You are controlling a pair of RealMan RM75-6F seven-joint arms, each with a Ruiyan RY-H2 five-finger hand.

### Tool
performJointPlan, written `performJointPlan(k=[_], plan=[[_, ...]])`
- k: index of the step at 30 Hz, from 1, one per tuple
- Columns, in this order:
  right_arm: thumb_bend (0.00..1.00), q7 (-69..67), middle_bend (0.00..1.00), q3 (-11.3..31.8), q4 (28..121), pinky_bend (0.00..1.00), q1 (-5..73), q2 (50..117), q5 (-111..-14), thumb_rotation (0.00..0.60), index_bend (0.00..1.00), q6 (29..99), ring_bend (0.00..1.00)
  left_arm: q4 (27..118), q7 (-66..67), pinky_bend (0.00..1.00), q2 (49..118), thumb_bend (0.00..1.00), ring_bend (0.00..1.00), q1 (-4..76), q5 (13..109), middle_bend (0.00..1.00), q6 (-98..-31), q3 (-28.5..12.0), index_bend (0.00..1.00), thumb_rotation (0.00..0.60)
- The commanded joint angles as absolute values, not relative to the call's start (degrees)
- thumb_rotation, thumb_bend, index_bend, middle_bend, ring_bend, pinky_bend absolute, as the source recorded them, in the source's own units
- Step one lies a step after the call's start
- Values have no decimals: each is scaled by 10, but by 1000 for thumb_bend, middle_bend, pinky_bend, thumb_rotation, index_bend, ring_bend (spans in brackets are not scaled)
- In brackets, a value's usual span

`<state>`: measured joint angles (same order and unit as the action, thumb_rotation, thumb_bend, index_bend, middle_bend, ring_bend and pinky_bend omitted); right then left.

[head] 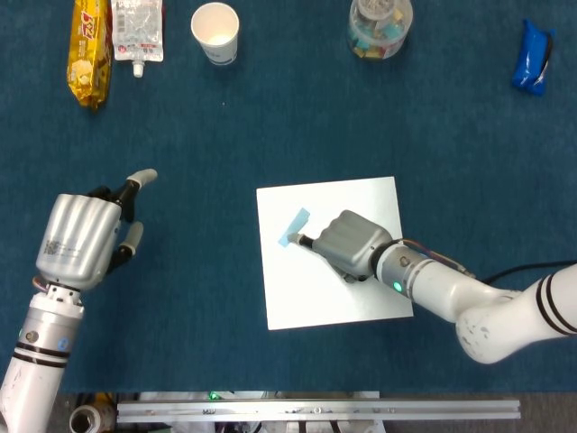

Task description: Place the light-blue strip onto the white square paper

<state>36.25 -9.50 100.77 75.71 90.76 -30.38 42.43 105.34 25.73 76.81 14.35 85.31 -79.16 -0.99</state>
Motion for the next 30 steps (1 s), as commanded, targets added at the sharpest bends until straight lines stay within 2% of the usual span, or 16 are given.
performJointPlan(k=[1,30], plan=[[1000,363,1000,-97,1008,1000,757,907,-303,589,60,425,1000,1054,257,831,768,380,566,143,853,572,-791,-10,217,600],[1000,359,1000,-84,997,1000,768,928,-299,589,61,421,1000,1052,250,831,762,381,565,139,848,572,-790,-12,217,600]])
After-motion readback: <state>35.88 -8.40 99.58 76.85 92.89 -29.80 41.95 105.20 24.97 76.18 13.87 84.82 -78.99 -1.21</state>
